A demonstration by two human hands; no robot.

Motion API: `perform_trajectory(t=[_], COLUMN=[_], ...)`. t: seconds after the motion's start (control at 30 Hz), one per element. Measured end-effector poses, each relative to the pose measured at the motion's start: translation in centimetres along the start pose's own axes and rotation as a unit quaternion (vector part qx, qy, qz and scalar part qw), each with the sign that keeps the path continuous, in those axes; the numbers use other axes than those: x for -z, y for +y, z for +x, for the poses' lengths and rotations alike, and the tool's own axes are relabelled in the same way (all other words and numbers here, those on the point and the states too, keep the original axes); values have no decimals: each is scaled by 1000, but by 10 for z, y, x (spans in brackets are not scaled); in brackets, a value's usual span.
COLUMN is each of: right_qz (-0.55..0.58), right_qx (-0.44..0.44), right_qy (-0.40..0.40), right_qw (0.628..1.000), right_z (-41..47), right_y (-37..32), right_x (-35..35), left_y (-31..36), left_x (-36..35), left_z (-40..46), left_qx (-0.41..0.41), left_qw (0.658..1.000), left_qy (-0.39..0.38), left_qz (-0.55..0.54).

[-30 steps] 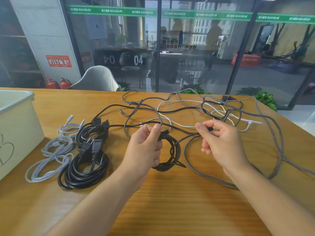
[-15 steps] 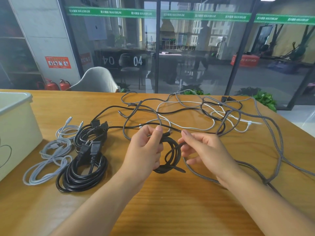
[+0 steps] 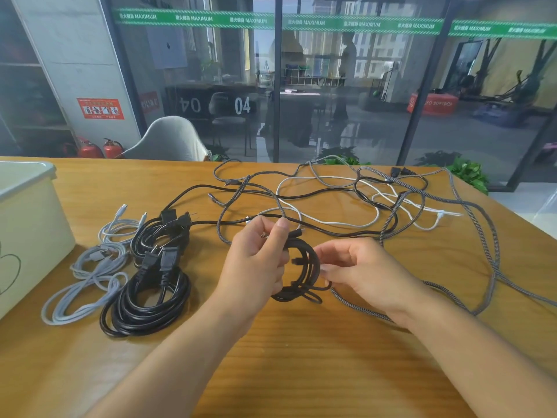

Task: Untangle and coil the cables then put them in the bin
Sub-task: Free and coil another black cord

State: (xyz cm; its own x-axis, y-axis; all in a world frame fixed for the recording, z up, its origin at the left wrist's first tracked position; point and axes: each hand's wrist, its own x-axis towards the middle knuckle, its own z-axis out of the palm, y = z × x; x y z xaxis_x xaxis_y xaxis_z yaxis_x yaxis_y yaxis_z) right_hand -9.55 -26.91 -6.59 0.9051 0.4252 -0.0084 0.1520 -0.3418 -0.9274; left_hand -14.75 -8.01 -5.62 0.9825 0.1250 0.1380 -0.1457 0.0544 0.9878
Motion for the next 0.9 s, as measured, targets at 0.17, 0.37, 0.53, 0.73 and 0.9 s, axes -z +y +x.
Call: perform_trajectory(t=[0.17, 0.37, 0.53, 0.73, 0.9], right_qz=[15, 70, 147, 282, 213], right_qx=[5, 19, 40, 55, 126], right_qy=[-18, -62, -77, -120, -112], right_qw=[1000, 995, 985, 950, 962], right_z=[1, 0, -1, -7, -12], right_y=[0, 0, -3, -11, -12], right_x=[1, -2, -10, -11, -23], left_y=[1, 0, -2, -4, -2], left_x=[1, 0, 0, 0, -2], left_z=[0, 0, 2, 4, 2], left_qx=[6, 10, 14, -2, 13], left_qw=[1000, 1000, 999, 1000, 999], left_qy=[1, 0, 12, 28, 27], left_qz=[-12, -19, -28, -1, -12])
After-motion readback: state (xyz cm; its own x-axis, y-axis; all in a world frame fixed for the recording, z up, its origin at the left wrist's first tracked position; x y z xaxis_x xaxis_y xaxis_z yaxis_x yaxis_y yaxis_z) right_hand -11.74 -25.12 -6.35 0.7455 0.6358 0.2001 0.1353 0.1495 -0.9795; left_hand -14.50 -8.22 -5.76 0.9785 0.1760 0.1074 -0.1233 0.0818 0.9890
